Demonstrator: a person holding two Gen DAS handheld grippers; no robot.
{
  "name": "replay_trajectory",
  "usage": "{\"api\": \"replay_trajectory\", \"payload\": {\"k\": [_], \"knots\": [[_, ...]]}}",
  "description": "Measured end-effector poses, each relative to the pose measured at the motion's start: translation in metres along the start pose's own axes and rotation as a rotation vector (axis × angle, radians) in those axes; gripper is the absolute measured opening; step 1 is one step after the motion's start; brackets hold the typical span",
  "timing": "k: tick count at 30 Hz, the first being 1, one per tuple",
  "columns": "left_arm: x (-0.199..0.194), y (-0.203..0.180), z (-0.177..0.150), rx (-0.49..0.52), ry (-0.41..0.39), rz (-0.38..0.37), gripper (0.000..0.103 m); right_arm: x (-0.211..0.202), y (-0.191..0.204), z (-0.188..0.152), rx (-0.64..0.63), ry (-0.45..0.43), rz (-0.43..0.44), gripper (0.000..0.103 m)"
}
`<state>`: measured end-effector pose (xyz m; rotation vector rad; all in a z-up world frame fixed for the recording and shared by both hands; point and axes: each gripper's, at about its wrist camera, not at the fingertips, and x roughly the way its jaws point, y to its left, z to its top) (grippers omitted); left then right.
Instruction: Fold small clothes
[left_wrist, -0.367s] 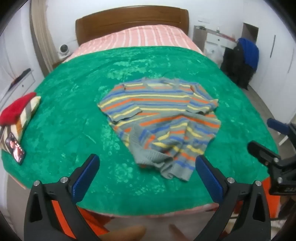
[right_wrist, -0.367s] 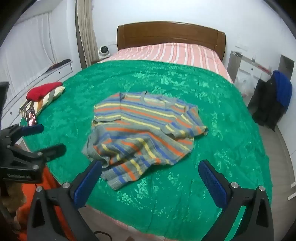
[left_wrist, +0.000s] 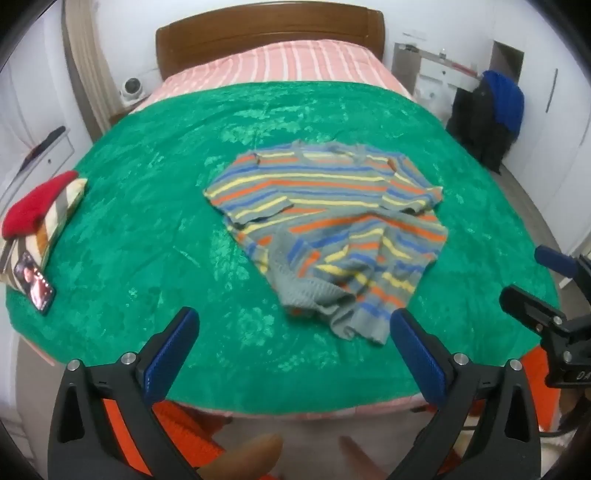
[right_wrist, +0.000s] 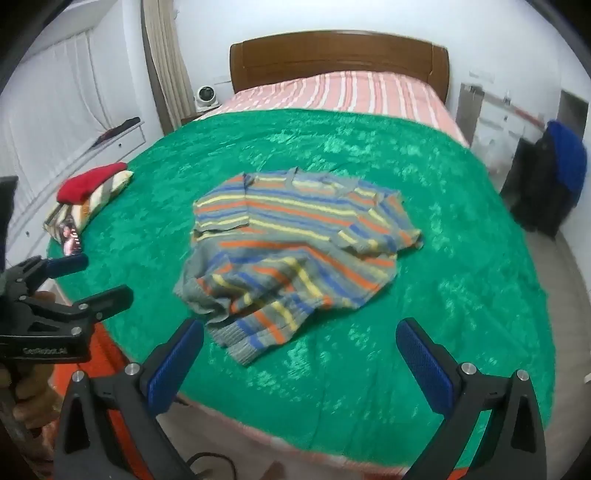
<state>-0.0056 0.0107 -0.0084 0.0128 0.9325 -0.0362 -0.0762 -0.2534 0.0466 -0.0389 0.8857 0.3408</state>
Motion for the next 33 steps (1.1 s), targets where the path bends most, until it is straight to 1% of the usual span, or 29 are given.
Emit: {"api": "replay_trajectory", "payload": {"k": [4, 6, 9, 12, 17, 20, 25, 29, 33], "knots": [[-0.002, 0.003, -0.004, 0.003, -0.004, 0.023, 0.103, -0.001, 0.000, -0.004, 0.000, 0.015, -0.002, 0.103], [-0.003, 0.008, -0.007, 0.001, -0.003, 0.043, 0.103, -0.005, 0.001, -0.006, -0.007, 0.012, -0.040, 0.103], [-0.004, 0.017, -0.009, -0.032, -0.003, 0.056, 0.103, -0.013, 0.001, -0.008, -0.003, -0.007, -0.112, 0.103], [-0.005, 0.019, -0.003, -0.038, -0.020, 0.081, 0.103, -0.017, 0.000, -0.005, 0.008, -0.027, -0.148, 0.103], [-0.007, 0.014, 0.000, -0.027, -0.043, 0.114, 0.103, -0.014, -0.006, -0.004, 0.032, -0.028, -0.148, 0.103], [-0.003, 0.012, -0.002, -0.009, -0.039, 0.151, 0.103, -0.012, -0.008, -0.004, 0.035, -0.023, -0.157, 0.103], [-0.001, 0.011, -0.004, 0.003, -0.028, 0.165, 0.103, -0.009, -0.009, -0.006, 0.045, -0.013, -0.161, 0.103], [-0.002, 0.011, -0.003, 0.007, -0.040, 0.181, 0.103, -0.011, -0.009, -0.006, 0.041, -0.026, -0.169, 0.103], [-0.001, 0.011, -0.005, 0.005, -0.035, 0.178, 0.103, -0.013, -0.008, -0.004, 0.037, -0.035, -0.184, 0.103]]}}
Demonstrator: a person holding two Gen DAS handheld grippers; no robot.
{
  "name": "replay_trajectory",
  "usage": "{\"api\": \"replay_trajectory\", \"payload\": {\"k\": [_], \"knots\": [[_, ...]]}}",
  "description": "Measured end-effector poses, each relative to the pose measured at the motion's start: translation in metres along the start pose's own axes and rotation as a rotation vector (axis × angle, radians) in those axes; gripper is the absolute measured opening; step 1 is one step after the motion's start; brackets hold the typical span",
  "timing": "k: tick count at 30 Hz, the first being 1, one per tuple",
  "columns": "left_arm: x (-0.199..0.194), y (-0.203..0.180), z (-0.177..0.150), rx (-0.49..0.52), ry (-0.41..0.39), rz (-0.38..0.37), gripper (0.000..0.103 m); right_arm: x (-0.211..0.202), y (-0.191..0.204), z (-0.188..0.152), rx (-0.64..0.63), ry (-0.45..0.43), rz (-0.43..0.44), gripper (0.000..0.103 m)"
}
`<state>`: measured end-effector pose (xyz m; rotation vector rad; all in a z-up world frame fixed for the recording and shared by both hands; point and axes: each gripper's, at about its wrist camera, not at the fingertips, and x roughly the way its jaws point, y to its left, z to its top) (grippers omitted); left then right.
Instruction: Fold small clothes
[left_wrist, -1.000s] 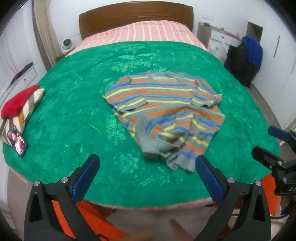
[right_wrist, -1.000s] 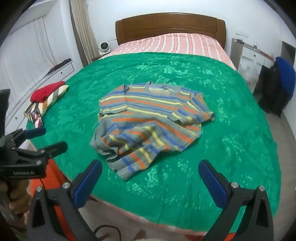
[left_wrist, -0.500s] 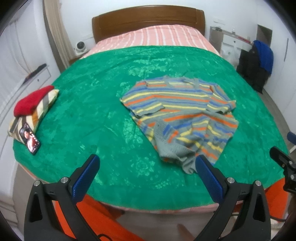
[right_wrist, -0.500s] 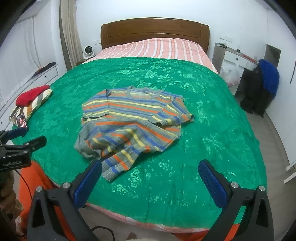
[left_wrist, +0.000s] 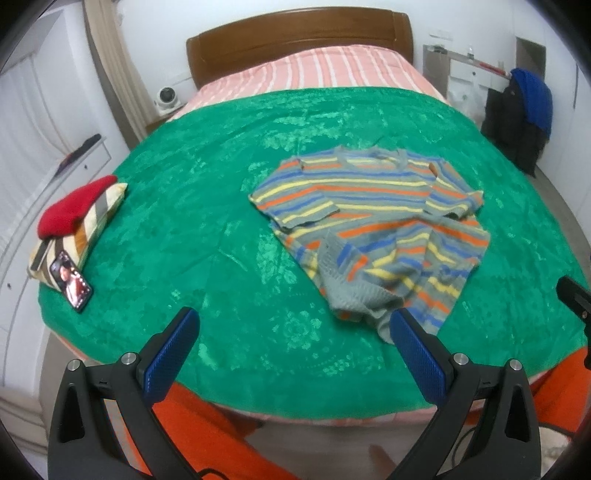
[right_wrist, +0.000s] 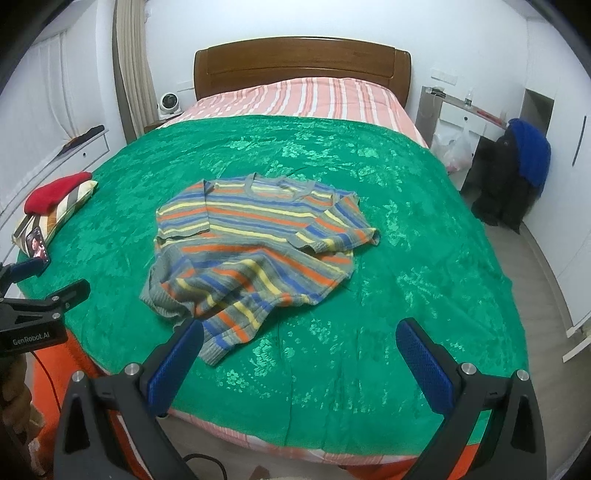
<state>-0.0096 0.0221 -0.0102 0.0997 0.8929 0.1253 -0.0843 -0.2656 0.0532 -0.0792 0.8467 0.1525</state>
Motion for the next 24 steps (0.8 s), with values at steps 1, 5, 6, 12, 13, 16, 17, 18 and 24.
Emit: {"api": "replay_trajectory", "payload": {"k": [1, 5, 6, 12, 13, 16, 17, 18, 24], "knots": [[0.000, -0.001, -0.001, 0.000, 0.003, -0.001, 0.103, 0.001, 0.000, -0.001, -0.001, 0.000, -0.004, 0.103], [0.002, -0.003, -0.004, 0.003, 0.009, -0.008, 0.103, 0.001, 0.001, 0.000, 0.000, 0.008, -0.008, 0.103], [0.003, -0.004, -0.004, 0.004, 0.011, -0.011, 0.103, 0.001, 0.002, -0.001, -0.002, 0.010, -0.008, 0.103], [0.005, -0.009, -0.007, 0.012, 0.022, -0.019, 0.103, 0.002, 0.008, -0.001, -0.017, 0.008, -0.007, 0.103], [0.006, -0.009, -0.007, 0.014, 0.023, -0.019, 0.103, 0.002, 0.008, -0.002, -0.020, 0.008, -0.010, 0.103], [0.007, -0.010, -0.008, 0.017, 0.028, -0.018, 0.103, 0.003, 0.010, -0.002, -0.028, 0.008, -0.017, 0.103], [0.007, -0.010, -0.008, 0.018, 0.029, -0.017, 0.103, 0.003, 0.010, -0.003, -0.028, 0.009, -0.018, 0.103], [0.007, -0.010, -0.008, 0.018, 0.030, -0.016, 0.103, 0.003, 0.010, -0.002, -0.027, 0.010, -0.017, 0.103], [0.009, -0.009, -0.008, 0.018, 0.031, -0.018, 0.103, 0.002, 0.011, -0.001, -0.027, -0.003, -0.021, 0.103]]}}
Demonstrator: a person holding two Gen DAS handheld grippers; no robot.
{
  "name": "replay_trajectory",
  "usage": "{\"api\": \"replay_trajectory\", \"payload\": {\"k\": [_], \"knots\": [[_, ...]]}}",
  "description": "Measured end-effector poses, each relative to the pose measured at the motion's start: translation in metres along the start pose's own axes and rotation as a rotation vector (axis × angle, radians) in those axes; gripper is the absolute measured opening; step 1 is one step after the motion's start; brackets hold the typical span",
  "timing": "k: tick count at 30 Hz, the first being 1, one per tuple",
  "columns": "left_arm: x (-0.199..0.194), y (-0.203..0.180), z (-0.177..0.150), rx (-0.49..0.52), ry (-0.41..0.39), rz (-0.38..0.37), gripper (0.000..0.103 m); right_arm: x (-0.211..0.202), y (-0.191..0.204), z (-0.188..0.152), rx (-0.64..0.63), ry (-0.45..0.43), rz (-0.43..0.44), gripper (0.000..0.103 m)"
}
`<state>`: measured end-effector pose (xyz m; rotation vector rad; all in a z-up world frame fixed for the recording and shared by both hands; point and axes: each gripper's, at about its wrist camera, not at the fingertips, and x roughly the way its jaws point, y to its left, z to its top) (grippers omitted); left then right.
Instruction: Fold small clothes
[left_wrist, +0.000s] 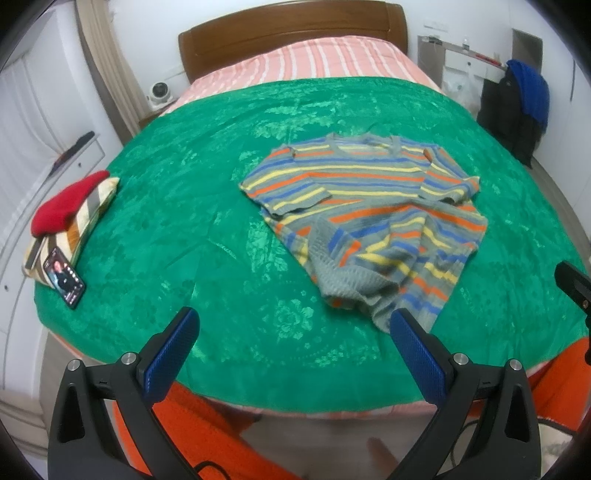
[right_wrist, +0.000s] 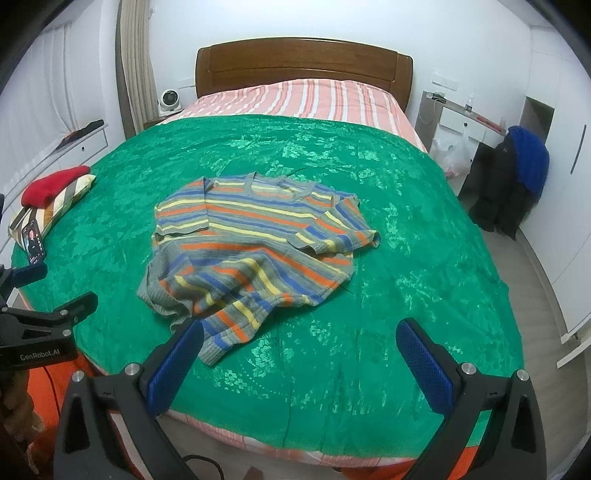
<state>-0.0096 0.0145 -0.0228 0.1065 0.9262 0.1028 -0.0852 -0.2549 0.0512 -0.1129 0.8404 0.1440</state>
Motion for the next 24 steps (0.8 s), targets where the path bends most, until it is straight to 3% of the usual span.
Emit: {"api": "replay_trajectory", "payload": {"k": [24], "knots": [[0.0053, 0.0015, -0.0043, 0.006, 0.012, 0.010, 0.103, 0.0015, 0.0016, -0.0012, -0.011, 0.006, -0.005, 0.103]]}}
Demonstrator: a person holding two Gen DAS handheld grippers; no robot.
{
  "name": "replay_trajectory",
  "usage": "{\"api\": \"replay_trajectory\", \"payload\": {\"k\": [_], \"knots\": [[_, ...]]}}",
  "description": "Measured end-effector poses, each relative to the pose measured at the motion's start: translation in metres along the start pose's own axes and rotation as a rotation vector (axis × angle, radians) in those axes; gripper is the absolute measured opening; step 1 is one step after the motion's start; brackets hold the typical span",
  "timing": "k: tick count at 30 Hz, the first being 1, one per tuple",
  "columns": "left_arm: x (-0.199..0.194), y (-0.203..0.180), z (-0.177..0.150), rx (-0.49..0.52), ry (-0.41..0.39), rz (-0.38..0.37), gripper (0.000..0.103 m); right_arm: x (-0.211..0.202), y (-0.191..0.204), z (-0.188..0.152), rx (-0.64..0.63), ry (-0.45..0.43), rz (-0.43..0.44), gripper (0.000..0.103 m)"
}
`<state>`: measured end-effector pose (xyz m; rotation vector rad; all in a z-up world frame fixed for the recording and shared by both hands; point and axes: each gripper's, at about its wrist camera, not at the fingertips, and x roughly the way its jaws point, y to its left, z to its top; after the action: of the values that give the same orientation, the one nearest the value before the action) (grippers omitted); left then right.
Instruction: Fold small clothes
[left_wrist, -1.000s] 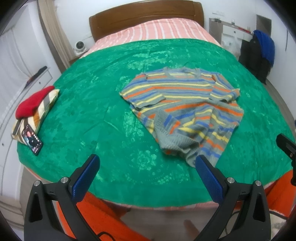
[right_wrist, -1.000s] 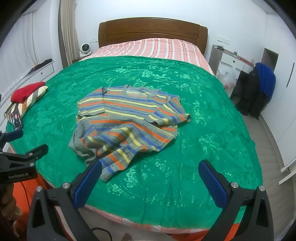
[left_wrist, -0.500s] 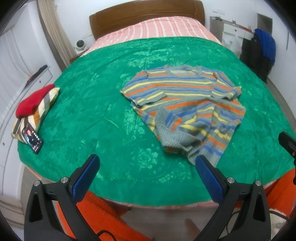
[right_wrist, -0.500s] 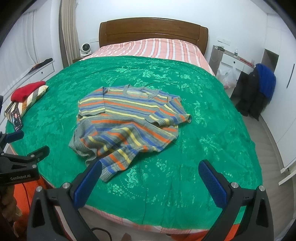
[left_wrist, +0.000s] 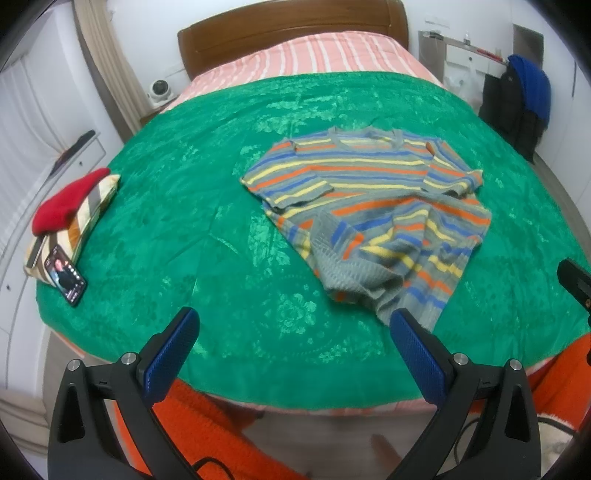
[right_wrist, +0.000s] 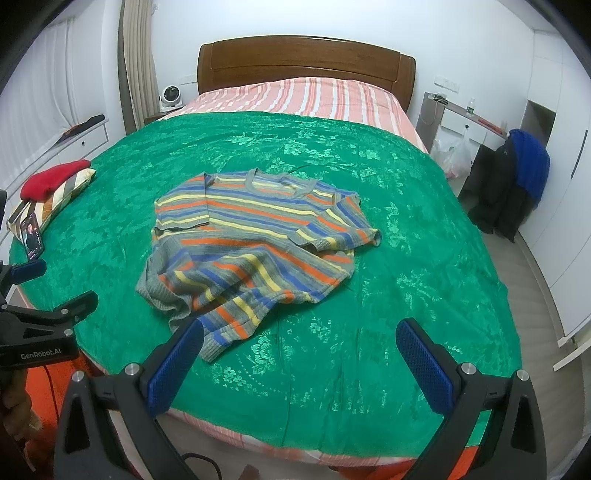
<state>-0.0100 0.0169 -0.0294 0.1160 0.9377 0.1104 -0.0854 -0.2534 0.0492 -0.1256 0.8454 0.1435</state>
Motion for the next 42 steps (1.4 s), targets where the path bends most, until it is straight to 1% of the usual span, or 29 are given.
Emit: {"api": "replay_trajectory", "payload": {"k": [15, 17, 19, 22, 25, 28, 30, 31, 33, 34, 35, 36, 37, 38, 39, 40, 41, 42], "knots": [[0.002, -0.006, -0.003, 0.017, 0.006, 0.010, 0.103, 0.004, 0.000, -0.002, 0.001, 0.015, 0.005, 0.103], [0.004, -0.006, -0.003, 0.014, 0.004, -0.005, 0.103, 0.005, 0.000, -0.003, 0.000, 0.016, 0.005, 0.103], [0.010, -0.005, -0.003, -0.003, 0.001, -0.050, 0.103, 0.006, -0.001, -0.004, 0.000, 0.013, 0.005, 0.103], [0.024, -0.007, -0.003, -0.022, 0.029, -0.087, 0.103, 0.010, -0.002, -0.006, 0.011, 0.012, 0.011, 0.103], [0.034, -0.011, -0.004, -0.002, 0.033, -0.119, 0.103, 0.023, -0.009, -0.012, 0.027, 0.014, 0.030, 0.103], [0.052, 0.000, -0.004, -0.012, 0.065, -0.224, 0.103, 0.045, -0.022, -0.022, 0.068, 0.036, 0.108, 0.103], [0.068, 0.016, -0.007, -0.059, 0.100, -0.299, 0.102, 0.065, -0.033, -0.032, 0.105, 0.079, 0.146, 0.103], [0.075, 0.021, -0.008, -0.083, 0.110, -0.326, 0.102, 0.072, -0.036, -0.036, 0.119, 0.097, 0.168, 0.103], [0.087, 0.027, -0.011, -0.123, 0.123, -0.397, 0.102, 0.089, -0.041, -0.046, 0.163, 0.152, 0.246, 0.103], [0.094, 0.026, -0.011, -0.135, 0.131, -0.428, 0.102, 0.098, -0.041, -0.050, 0.186, 0.175, 0.301, 0.102], [0.099, 0.023, -0.010, -0.141, 0.136, -0.448, 0.101, 0.105, -0.037, -0.052, 0.199, 0.189, 0.344, 0.102], [0.104, 0.018, -0.007, -0.151, 0.139, -0.466, 0.100, 0.114, -0.033, -0.053, 0.210, 0.206, 0.396, 0.098], [0.108, 0.015, -0.003, -0.165, 0.142, -0.482, 0.097, 0.123, -0.024, -0.053, 0.208, 0.221, 0.446, 0.094], [0.114, 0.009, 0.003, -0.180, 0.145, -0.502, 0.094, 0.130, -0.017, -0.052, 0.199, 0.231, 0.482, 0.086], [0.117, 0.006, 0.009, -0.186, 0.151, -0.512, 0.088, 0.137, -0.007, -0.050, 0.189, 0.240, 0.520, 0.082], [0.122, 0.002, 0.015, -0.189, 0.160, -0.512, 0.080, 0.143, 0.003, -0.048, 0.178, 0.243, 0.557, 0.082], [0.127, -0.003, 0.021, -0.185, 0.168, -0.502, 0.073, 0.150, 0.015, -0.047, 0.170, 0.245, 0.596, 0.079], [0.133, -0.006, 0.025, -0.175, 0.175, -0.479, 0.045, 0.158, 0.024, -0.046, 0.166, 0.251, 0.624, 0.068]]}}
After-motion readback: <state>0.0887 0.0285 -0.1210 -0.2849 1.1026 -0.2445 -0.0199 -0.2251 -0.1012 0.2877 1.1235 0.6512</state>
